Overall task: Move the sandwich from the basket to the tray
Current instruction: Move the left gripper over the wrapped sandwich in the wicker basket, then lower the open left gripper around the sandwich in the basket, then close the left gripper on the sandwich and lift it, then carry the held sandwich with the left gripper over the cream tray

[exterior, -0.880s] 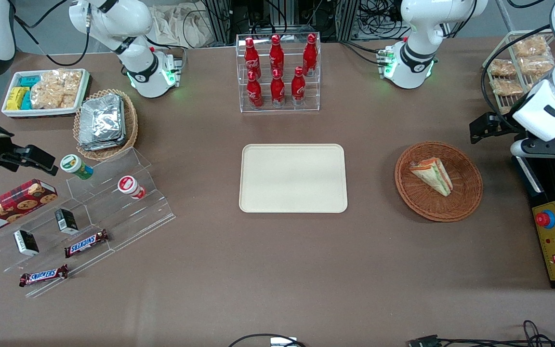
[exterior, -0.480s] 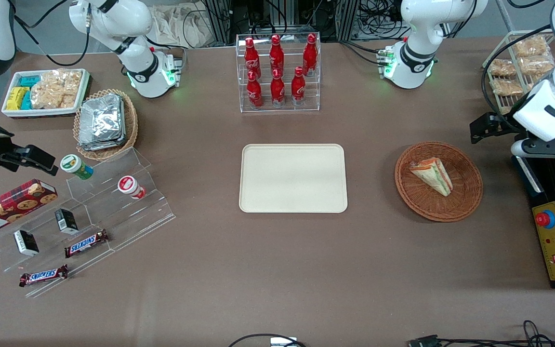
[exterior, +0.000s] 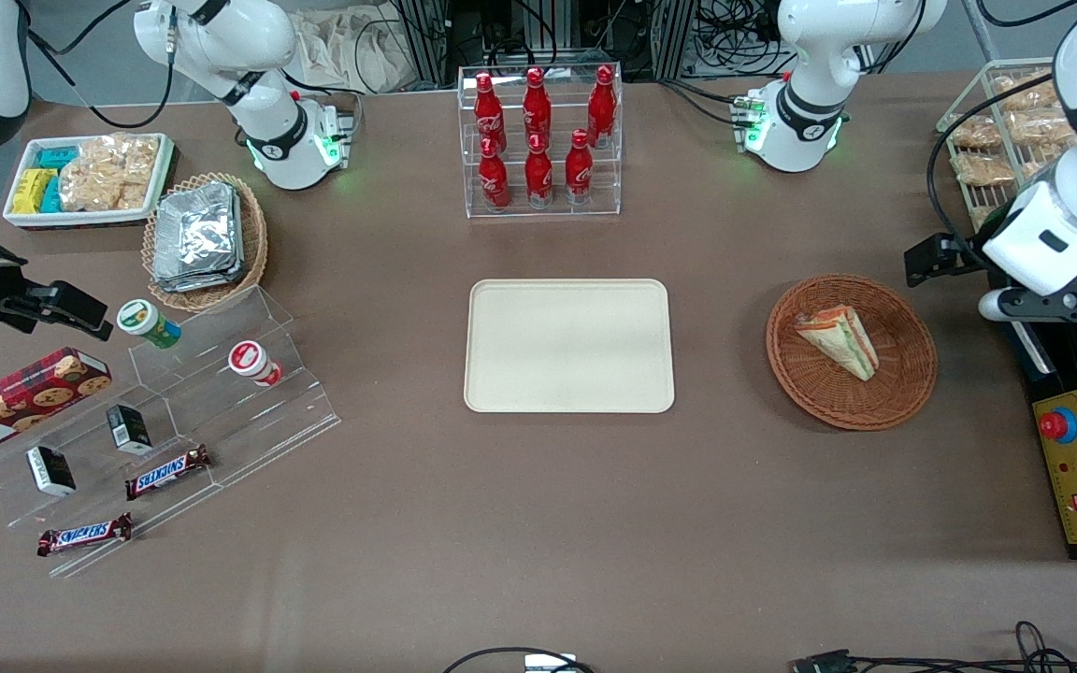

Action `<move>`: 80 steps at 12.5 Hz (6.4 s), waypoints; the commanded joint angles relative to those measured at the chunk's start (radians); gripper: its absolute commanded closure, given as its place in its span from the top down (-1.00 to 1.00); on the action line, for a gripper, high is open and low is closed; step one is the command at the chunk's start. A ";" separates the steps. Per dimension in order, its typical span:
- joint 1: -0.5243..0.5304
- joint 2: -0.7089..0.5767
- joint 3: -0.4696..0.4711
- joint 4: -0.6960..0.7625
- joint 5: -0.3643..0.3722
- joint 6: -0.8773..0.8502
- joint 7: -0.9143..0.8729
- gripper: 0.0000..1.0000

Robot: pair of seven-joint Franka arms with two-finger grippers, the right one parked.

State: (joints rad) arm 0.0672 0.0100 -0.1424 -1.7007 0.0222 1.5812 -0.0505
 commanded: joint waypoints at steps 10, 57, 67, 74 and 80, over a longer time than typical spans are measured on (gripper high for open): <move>0.002 -0.123 0.009 -0.522 0.008 0.499 -0.356 1.00; 0.037 -0.133 -0.235 -0.653 0.010 0.711 -0.261 -1.00; 0.037 -0.053 -0.485 -0.442 0.012 0.548 -0.399 -1.00; -0.016 0.241 -0.609 -0.321 0.289 0.557 -0.642 -1.00; -0.079 0.410 -0.606 -0.301 0.341 0.640 -0.709 -1.00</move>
State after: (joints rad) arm 0.0150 0.3771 -0.7473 -2.0299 0.3344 2.2178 -0.7146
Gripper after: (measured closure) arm 0.811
